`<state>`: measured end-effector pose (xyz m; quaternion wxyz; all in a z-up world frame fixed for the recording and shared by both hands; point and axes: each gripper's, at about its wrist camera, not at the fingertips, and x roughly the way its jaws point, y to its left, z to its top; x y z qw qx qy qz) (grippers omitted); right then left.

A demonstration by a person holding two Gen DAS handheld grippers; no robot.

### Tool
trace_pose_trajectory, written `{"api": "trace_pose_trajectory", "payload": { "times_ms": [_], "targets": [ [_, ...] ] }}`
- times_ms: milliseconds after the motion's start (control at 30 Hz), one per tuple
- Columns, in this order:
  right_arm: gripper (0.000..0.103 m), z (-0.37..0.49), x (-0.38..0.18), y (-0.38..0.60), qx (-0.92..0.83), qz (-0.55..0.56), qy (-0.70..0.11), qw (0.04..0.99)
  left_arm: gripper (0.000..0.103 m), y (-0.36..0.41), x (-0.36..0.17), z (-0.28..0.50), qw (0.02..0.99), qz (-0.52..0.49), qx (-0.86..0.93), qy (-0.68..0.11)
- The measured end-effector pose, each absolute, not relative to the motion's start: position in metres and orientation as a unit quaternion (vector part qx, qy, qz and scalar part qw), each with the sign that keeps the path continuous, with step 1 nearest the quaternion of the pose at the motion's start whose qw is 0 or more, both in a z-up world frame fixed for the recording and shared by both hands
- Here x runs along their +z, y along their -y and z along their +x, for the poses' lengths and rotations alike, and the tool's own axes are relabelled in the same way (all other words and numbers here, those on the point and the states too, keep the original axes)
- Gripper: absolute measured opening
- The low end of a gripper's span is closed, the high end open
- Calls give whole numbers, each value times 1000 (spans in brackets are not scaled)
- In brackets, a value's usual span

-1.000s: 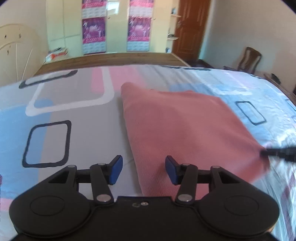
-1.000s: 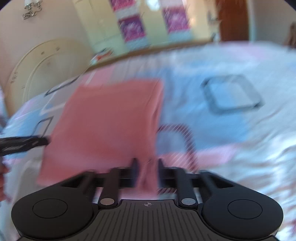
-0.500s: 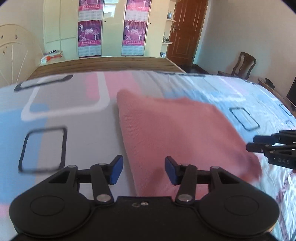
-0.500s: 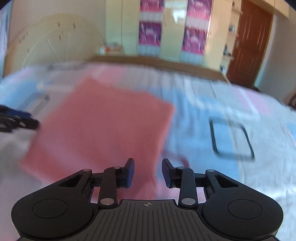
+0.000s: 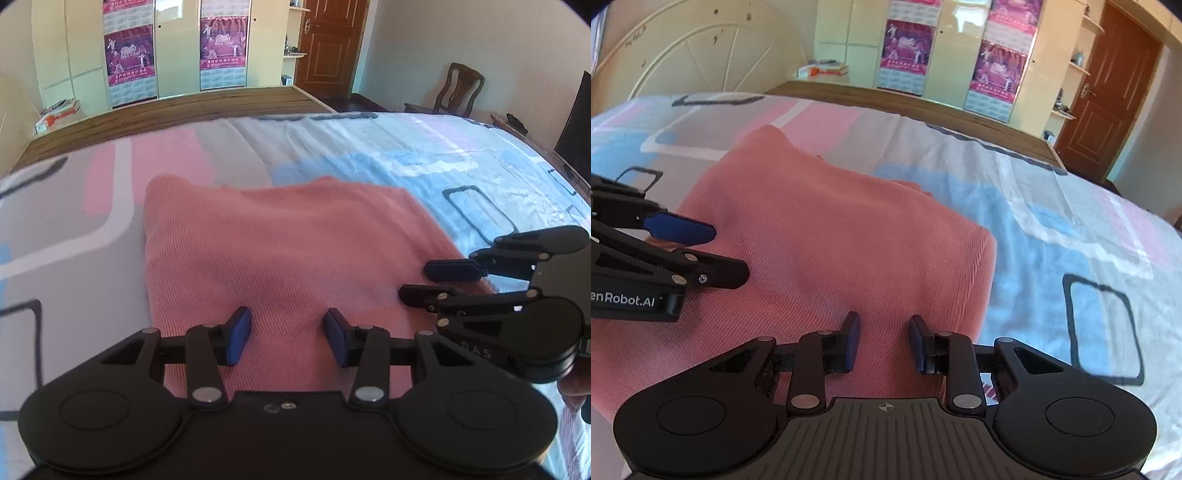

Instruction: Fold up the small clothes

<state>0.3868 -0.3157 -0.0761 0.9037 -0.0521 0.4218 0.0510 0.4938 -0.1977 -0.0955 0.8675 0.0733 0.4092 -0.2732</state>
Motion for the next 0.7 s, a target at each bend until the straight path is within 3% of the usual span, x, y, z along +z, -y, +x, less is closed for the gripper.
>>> {"api": "trace_pose_trajectory", "payload": {
  "times_ms": [133, 333, 567, 667, 700],
  "targets": [
    [28, 387, -45, 321, 57, -19, -371, 927, 41, 185, -81, 518, 887, 42, -253, -385],
    [28, 448, -74, 316, 51, 9, -430, 901, 43, 204, -105, 557, 876, 76, -222, -422],
    [28, 450, -81, 311, 32, -12, -427, 904, 43, 207, -99, 545, 881, 105, -212, -411],
    [28, 440, -64, 317, 30, -9, -409, 912, 59, 202, -81, 528, 892, 129, -200, -385],
    [28, 435, -60, 317, 36, -7, -406, 913, 60, 200, -78, 522, 893, 135, -198, -382]
  ]
}}
